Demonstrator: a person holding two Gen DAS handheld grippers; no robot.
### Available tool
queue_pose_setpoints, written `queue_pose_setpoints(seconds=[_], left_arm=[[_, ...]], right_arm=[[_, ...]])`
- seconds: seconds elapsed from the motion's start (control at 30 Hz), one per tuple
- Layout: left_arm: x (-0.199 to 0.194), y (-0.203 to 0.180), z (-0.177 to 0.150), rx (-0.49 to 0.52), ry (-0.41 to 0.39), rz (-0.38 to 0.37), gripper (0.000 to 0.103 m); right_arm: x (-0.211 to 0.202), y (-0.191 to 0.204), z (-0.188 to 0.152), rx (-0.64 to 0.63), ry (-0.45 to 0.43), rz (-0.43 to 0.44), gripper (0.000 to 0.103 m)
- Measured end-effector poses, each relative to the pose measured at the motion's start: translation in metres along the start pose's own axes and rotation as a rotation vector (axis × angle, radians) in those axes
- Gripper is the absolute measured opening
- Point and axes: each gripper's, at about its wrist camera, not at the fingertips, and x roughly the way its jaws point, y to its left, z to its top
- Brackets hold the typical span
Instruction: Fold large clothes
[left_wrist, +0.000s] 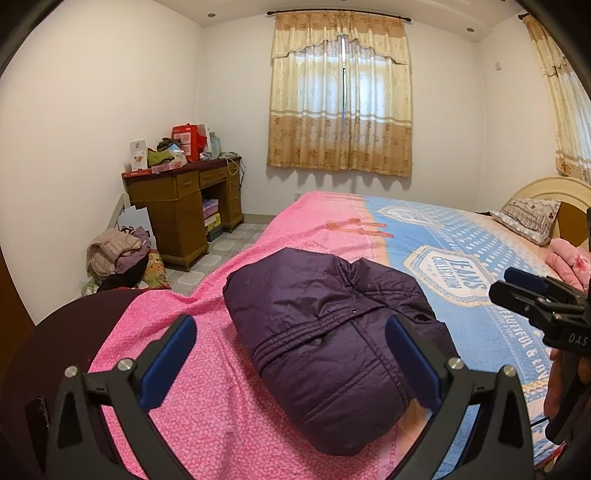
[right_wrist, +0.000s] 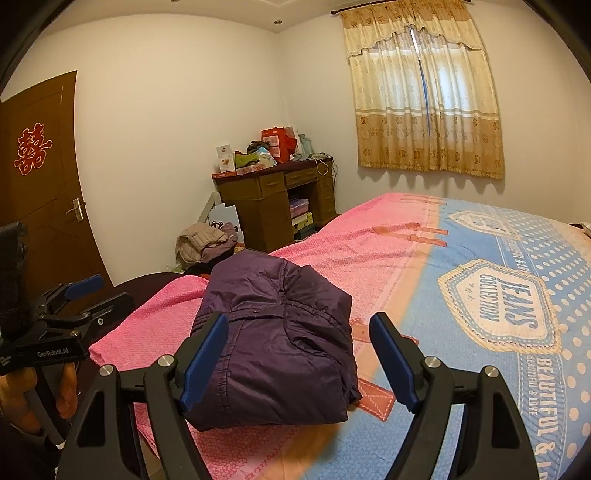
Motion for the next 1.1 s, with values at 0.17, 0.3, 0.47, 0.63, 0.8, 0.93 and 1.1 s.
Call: queue_pose_setpoints(seconds=[0.17,0.3,0.47,0.63,0.8,0.93,1.1], left_arm=[[0.0006,-0.0037,-0.0003,0.019,0.002,0.029,0.103],[-0.0007,-0.0077,-0.0003,0.035,-0.001,0.040,0.103],[-0.0031,-0.0087,0.0000,0.038,-0.007,0.044,0.103],[-0.0042,-0.0074,0.0014,0.047,-0.012,0.062,0.103],[-0.0038,-0.0049,0.0018,0.044,-0.011,0.071,0.103],[-0.0020,0.0006,0.0016,0.027,0.002,0.057,0.103],[-0.0018,-0.0007,0.0001,0.038,-0.007,0.054,0.103]], right_arm=[[-0.0001,0.0004,0.0002,0.000,-0.001,0.001,0.079],[-0.0013,0.0013,0.0013,-0.002,-0.009,0.005,0.079],[-0.0049,0.0017,0.0027,-0.009,-0.025,0.012,0.079],[-0.0055,0.0024,0.0019,-0.016,-0.024,0.019,0.079],[-0.0038,0.0017,0.0001,-0.018,-0.017,0.024,0.079],[-0.0018,0.0011,-0.0017,-0.020,-0.009,0.029,0.079],[-0.0006,0.0005,-0.0039,-0.022,-0.001,0.029,0.079]])
